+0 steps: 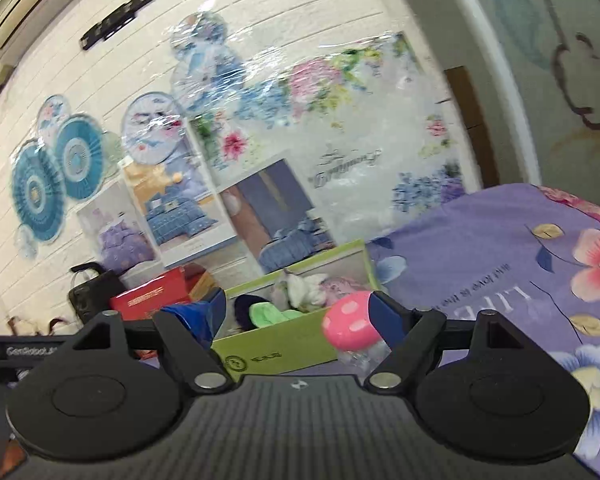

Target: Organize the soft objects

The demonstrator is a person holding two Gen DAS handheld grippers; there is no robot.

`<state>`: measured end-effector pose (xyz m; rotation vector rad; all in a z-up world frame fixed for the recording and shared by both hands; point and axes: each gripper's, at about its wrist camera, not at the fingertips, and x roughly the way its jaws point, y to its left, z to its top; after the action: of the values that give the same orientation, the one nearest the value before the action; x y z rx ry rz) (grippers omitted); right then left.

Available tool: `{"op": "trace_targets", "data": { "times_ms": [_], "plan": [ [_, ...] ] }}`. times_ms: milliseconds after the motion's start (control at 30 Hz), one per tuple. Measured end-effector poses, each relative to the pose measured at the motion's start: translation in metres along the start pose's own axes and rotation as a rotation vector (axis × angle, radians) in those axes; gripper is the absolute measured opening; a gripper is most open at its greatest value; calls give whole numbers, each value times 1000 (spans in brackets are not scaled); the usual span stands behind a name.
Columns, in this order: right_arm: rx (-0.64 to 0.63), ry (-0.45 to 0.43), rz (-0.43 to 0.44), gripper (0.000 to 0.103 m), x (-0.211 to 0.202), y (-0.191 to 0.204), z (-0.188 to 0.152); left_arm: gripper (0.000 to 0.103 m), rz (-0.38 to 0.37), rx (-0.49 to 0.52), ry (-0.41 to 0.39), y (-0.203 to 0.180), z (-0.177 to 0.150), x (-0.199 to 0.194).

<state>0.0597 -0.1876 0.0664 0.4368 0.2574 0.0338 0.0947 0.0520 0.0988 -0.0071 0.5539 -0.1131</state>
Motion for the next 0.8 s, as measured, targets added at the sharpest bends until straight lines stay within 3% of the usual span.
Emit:
{"op": "trace_targets", "data": {
  "times_ms": [167,300,467,800],
  "plan": [
    [-97,29,-73,65,-5,2,-21,98,44,26,31,-11,-39,4],
    [-100,19,-136,65,-11,0,-24,98,18,-22,74,-8,-56,7],
    [-155,49,-306,66,-9,6,-31,98,38,-54,84,-6,-63,6],
    [-202,77,-249,66,-12,4,-51,98,57,-47,190,-12,-91,25]
  ]
}}
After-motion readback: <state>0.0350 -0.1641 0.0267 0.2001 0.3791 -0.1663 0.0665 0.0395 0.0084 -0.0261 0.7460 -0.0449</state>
